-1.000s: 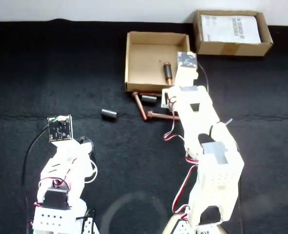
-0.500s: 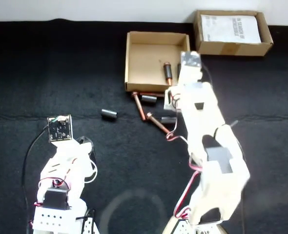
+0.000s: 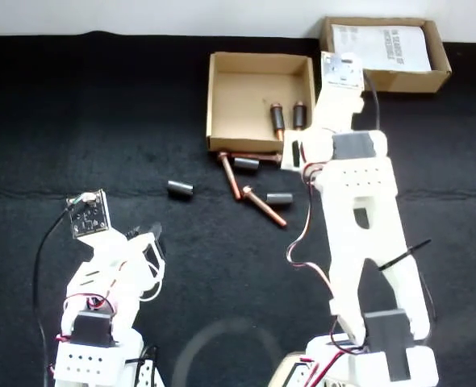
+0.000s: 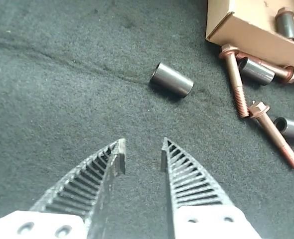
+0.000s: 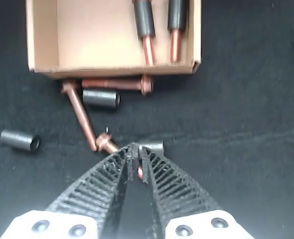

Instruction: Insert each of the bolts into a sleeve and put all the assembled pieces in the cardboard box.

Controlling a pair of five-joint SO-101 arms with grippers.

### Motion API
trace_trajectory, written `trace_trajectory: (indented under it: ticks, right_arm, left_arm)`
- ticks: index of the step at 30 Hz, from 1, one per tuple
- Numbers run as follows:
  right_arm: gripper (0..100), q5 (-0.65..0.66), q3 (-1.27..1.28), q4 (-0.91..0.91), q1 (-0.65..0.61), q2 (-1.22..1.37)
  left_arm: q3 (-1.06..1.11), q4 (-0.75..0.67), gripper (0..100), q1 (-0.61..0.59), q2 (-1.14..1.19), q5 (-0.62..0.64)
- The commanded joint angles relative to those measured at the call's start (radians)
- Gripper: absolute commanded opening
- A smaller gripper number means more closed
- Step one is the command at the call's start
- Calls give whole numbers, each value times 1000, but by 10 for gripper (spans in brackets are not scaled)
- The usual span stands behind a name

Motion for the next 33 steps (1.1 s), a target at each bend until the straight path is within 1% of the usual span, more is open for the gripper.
trace_trajectory:
  ticks: [1,3,8,10,13,17,21,26,27,33]
  right_arm:
    - [9,-20,41,8,-42,-31]
    - [9,-97,84,-22,-64,-16]
    - [9,-379,154,-148,-117,16]
    - [9,-434,163,-176,-124,27]
    - [9,-517,168,-180,-97,28]
    - [9,-669,168,-180,-62,30]
    - [24,-756,179,-170,-61,30]
    - [221,-825,280,-159,-64,28]
    - [243,-829,297,-159,-64,28]
    - [248,-824,335,-174,-67,28]
  left_arm:
    - [19,37,140,-1,-18,-69]
    - [19,51,140,8,-18,-87]
    - [19,72,140,44,-21,-94]
    - [19,81,140,44,-21,-97]
    - [19,95,140,47,-19,-155]
    - [19,103,140,47,-21,-161]
    - [19,100,140,47,-21,-163]
    - [19,98,140,47,-21,-163]
    - [19,97,140,47,-21,-163]
    - [19,95,140,47,-21,-164]
